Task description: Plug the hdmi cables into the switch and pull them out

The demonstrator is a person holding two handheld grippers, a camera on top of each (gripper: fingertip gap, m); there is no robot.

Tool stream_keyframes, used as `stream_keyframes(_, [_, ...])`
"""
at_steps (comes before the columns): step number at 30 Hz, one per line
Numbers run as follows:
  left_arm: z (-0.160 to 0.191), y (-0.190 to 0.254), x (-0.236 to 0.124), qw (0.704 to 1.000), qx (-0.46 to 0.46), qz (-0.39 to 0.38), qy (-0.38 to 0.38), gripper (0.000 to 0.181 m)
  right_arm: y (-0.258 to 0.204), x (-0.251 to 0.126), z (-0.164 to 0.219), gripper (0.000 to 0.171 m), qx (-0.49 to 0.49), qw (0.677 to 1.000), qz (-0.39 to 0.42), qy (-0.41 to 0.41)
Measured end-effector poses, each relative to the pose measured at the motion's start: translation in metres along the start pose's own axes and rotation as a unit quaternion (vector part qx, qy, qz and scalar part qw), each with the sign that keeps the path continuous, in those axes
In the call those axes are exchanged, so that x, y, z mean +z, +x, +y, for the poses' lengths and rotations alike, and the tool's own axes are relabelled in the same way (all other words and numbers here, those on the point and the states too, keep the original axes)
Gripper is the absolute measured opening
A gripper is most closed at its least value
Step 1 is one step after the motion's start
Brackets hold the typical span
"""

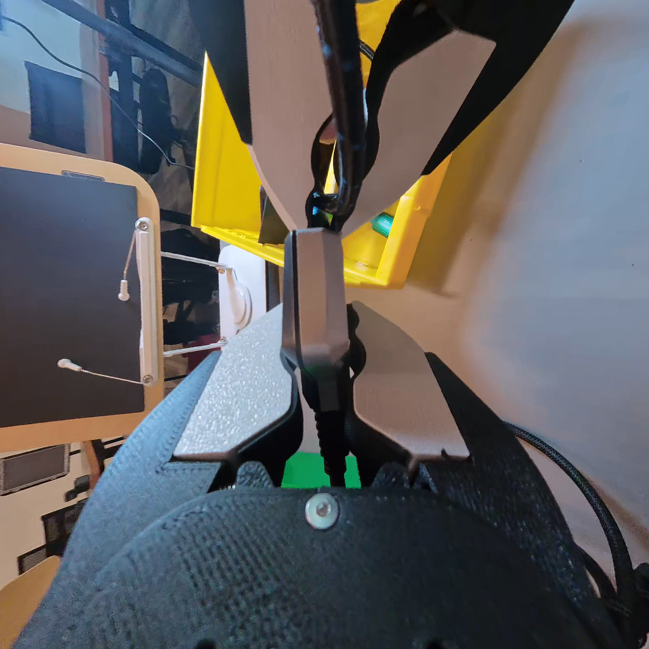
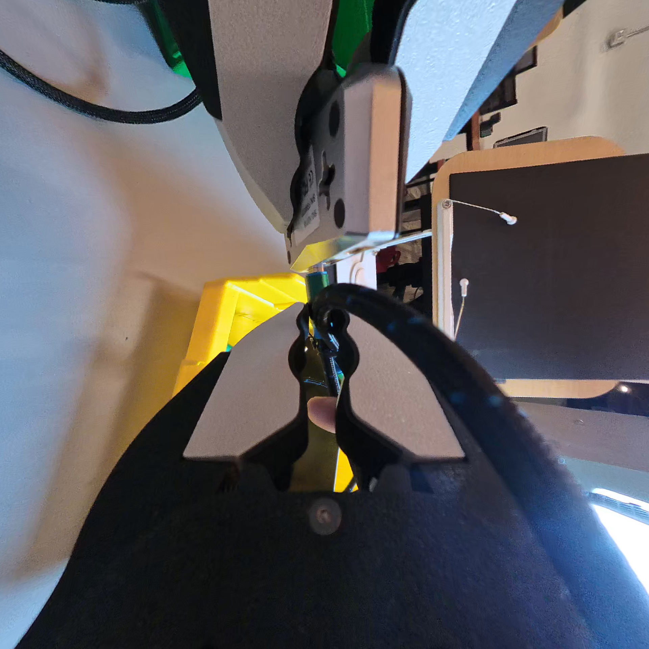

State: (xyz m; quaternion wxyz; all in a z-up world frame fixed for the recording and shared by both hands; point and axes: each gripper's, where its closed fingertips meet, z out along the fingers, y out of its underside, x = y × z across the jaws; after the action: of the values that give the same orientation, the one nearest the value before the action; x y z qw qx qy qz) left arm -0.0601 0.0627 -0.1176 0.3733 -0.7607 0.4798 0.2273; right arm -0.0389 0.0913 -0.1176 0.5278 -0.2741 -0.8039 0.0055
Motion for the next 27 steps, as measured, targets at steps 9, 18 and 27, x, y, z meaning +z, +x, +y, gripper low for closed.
stream_keyframes(9, [0.000,0.003,0.013,0.998,-0.052,0.030,0.004,0.025,-0.002,-0.003,0.013,0.013,0.016,0.999,-0.031,-0.003])
stream_keyframes(18, [-0.008,0.002,0.012,0.994,-0.096,0.043,0.034,0.024,0.005,-0.016,0.017,0.014,0.037,0.998,-0.044,0.012])
stream_keyframes(27, [-0.007,0.007,0.002,0.996,-0.075,0.052,0.025,0.024,-0.003,-0.011,0.005,0.013,0.032,0.999,-0.040,0.011])
